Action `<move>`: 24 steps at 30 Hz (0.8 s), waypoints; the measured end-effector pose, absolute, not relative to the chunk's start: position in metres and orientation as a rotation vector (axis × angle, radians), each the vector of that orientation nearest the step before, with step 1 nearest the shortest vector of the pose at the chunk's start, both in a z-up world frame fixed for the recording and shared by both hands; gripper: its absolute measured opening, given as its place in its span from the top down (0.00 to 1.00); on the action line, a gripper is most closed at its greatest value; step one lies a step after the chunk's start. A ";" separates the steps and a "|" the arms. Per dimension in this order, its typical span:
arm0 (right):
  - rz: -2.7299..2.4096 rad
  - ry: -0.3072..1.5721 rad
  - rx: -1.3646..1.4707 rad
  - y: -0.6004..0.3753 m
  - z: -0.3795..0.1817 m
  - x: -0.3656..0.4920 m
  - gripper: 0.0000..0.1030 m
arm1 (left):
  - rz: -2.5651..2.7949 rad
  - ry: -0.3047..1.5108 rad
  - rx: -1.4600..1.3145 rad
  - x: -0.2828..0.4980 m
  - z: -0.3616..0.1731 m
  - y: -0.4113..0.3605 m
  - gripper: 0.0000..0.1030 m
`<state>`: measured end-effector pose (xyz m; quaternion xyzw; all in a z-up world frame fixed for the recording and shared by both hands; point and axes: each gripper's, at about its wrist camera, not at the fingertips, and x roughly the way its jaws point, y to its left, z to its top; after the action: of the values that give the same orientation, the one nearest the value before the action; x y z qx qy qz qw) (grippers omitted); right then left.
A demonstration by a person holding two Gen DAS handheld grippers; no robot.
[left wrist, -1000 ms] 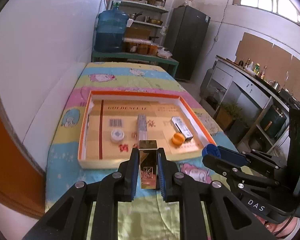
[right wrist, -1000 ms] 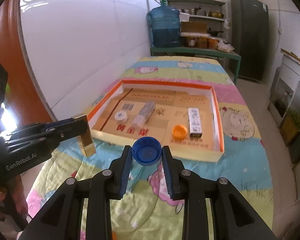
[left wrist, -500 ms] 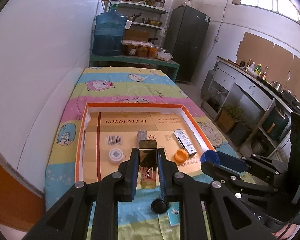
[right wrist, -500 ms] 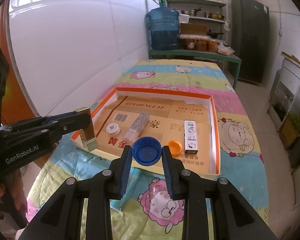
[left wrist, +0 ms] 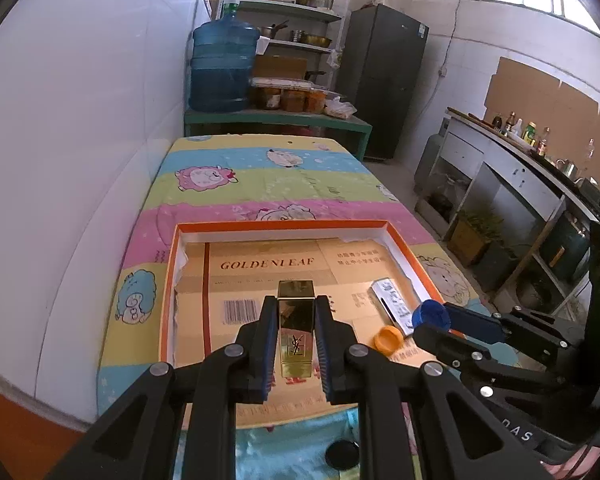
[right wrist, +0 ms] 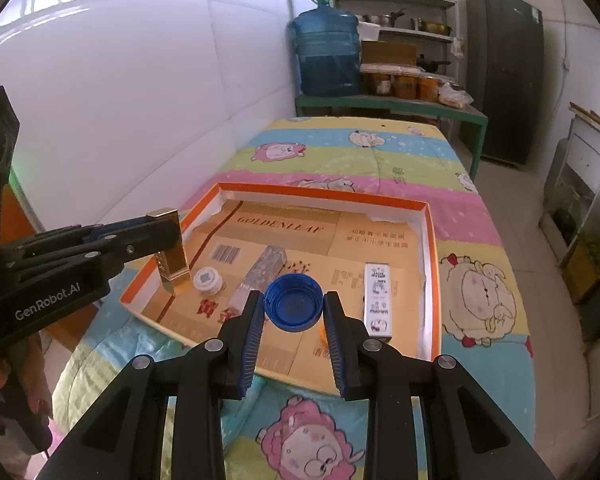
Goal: Organize rigid objects
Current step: 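Carry the lipstick with the left gripper while the right gripper carries the blue cap into the tray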
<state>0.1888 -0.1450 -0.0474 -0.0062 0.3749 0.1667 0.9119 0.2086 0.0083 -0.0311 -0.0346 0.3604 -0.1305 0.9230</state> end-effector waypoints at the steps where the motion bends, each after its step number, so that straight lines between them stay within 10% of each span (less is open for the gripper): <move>1: 0.343 0.772 -0.014 -0.145 -0.047 0.191 0.70 | -0.266 0.741 -0.071 0.213 -0.031 0.008 0.82; 24: 0.377 0.889 -0.012 -0.145 -0.076 0.284 0.70 | -0.195 0.867 -0.066 0.296 -0.069 0.021 0.82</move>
<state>0.2839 -0.1447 -0.0759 -0.0059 0.4274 0.1815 0.8856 0.2961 0.0212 -0.0688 -0.0321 0.4191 -0.0944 0.9024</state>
